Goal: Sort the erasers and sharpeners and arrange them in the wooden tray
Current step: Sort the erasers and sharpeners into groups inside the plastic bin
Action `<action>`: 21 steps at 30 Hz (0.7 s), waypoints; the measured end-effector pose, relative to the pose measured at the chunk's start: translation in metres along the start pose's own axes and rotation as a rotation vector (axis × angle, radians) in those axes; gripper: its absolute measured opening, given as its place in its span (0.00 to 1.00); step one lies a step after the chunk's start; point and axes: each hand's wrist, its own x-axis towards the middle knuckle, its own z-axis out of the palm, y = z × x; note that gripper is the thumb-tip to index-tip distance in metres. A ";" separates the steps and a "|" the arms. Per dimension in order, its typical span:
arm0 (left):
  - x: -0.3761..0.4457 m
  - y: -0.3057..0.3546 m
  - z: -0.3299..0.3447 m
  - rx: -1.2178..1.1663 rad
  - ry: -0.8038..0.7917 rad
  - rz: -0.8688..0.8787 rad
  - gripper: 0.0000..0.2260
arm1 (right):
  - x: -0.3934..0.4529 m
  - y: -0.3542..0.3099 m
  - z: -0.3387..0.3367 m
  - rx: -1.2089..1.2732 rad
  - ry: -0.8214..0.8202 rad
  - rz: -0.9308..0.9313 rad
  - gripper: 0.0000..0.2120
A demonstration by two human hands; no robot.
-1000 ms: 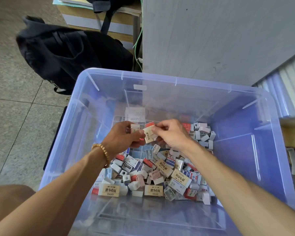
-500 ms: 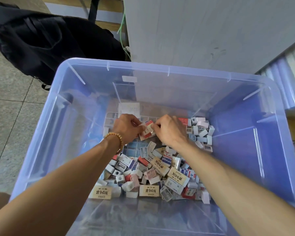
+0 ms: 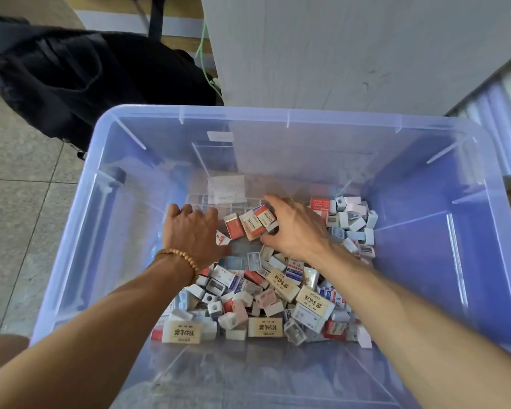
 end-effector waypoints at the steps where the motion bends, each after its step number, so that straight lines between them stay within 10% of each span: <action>1: 0.003 0.000 0.002 -0.047 0.009 0.018 0.38 | 0.000 -0.001 0.000 0.001 0.006 -0.001 0.36; 7: 0.017 0.003 0.009 -0.510 0.083 0.164 0.26 | -0.004 -0.005 -0.001 -0.011 0.022 -0.041 0.31; 21: 0.020 -0.007 0.013 -0.577 0.203 0.079 0.22 | 0.019 -0.034 0.011 0.007 0.001 -0.007 0.25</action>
